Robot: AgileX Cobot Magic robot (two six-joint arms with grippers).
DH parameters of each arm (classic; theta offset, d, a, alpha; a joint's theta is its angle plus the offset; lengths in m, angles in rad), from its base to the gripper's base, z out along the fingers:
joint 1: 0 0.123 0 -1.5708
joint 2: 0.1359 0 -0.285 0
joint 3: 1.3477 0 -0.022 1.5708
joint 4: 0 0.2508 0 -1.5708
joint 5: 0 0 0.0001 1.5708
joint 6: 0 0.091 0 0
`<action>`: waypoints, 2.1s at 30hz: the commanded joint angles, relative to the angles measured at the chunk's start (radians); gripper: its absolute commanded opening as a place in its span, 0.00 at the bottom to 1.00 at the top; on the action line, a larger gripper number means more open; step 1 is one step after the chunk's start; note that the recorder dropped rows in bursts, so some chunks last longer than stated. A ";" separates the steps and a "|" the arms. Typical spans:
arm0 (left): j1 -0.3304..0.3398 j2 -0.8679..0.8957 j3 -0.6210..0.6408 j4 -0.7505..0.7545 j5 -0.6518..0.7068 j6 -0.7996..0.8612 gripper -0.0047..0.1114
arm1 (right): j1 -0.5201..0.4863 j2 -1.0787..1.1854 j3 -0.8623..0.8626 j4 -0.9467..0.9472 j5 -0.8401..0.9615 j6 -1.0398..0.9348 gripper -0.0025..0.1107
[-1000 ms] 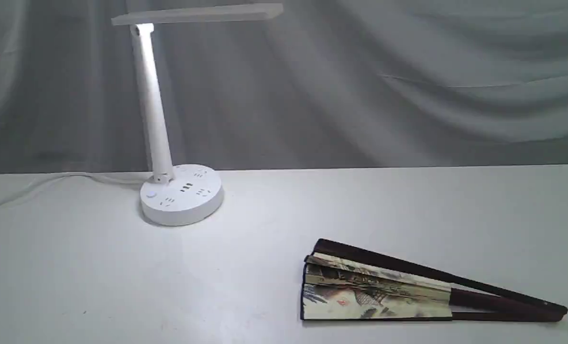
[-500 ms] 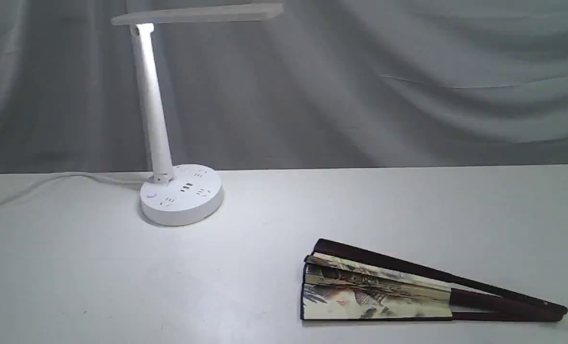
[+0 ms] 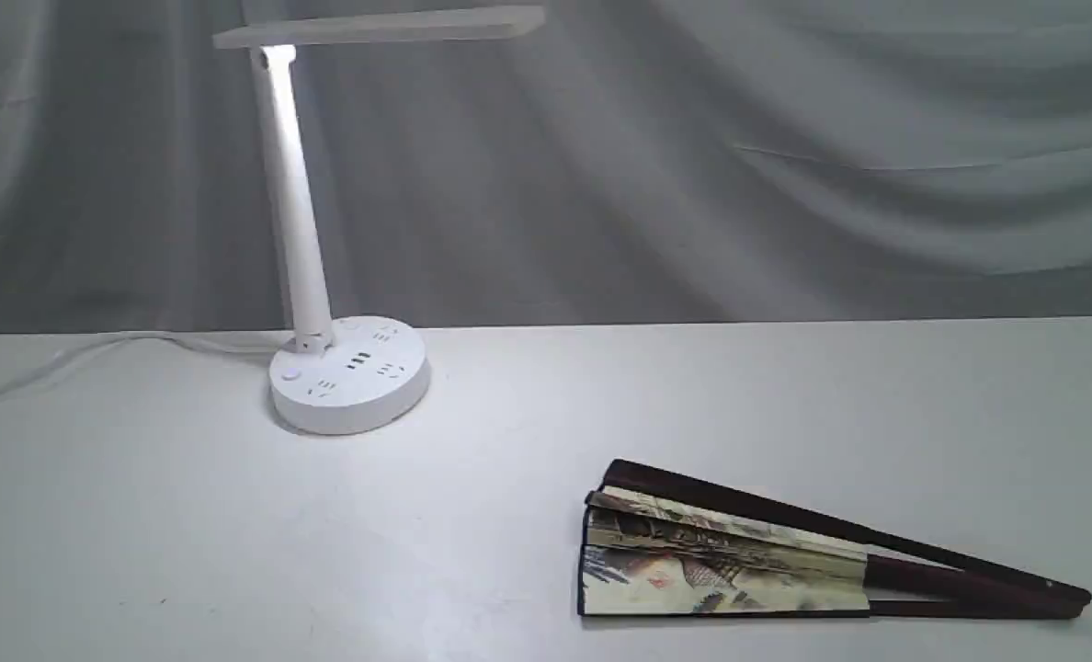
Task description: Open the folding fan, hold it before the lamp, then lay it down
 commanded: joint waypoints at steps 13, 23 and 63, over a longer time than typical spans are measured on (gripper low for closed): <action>-0.006 0.015 -0.115 -0.012 0.210 -0.037 0.04 | 0.001 0.044 -0.045 0.062 0.147 0.005 0.02; -0.006 0.200 -0.115 -0.088 0.213 -0.038 0.04 | 0.001 0.241 -0.045 0.096 0.149 0.005 0.02; -0.006 0.853 -0.263 -0.088 0.284 0.021 0.04 | 0.001 1.023 -0.277 0.128 0.041 -0.029 0.02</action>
